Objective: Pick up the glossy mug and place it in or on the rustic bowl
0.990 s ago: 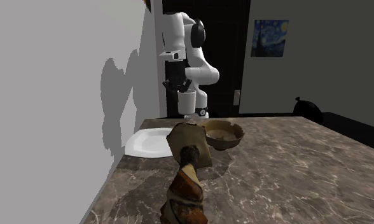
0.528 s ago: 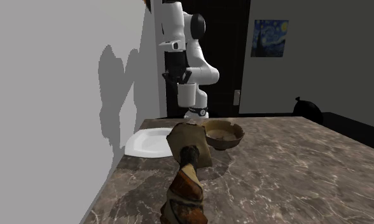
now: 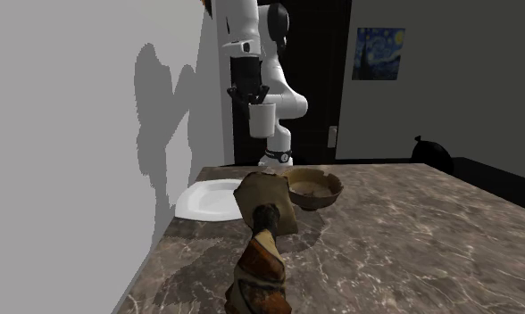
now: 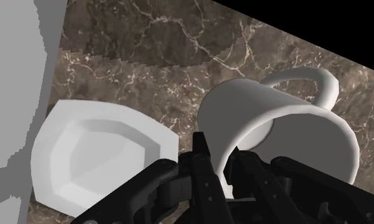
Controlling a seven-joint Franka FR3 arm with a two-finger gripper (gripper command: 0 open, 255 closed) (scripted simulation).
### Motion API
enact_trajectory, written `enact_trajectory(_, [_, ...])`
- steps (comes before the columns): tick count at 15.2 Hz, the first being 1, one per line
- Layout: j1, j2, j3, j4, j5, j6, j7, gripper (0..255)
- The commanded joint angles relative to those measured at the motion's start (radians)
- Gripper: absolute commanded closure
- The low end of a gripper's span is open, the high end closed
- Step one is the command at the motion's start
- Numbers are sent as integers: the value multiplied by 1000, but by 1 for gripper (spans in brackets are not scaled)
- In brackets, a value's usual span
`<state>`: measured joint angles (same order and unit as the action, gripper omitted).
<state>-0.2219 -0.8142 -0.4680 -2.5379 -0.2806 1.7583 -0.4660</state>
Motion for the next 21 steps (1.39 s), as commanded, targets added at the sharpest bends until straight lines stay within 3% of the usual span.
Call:
enact_trajectory(1, [4,0,9,27,8,-28,1,255])
enact_trajectory(4, [7,1,18,60,16,-60,1,255])
enact_trajectory(14, [158,349,46,312,153,29,81,255])
enact_trajectory(20, [218,560,47,510,237,31,94,255])
enact_trajectory(21, [217,561,46,496,237,45,93,255])
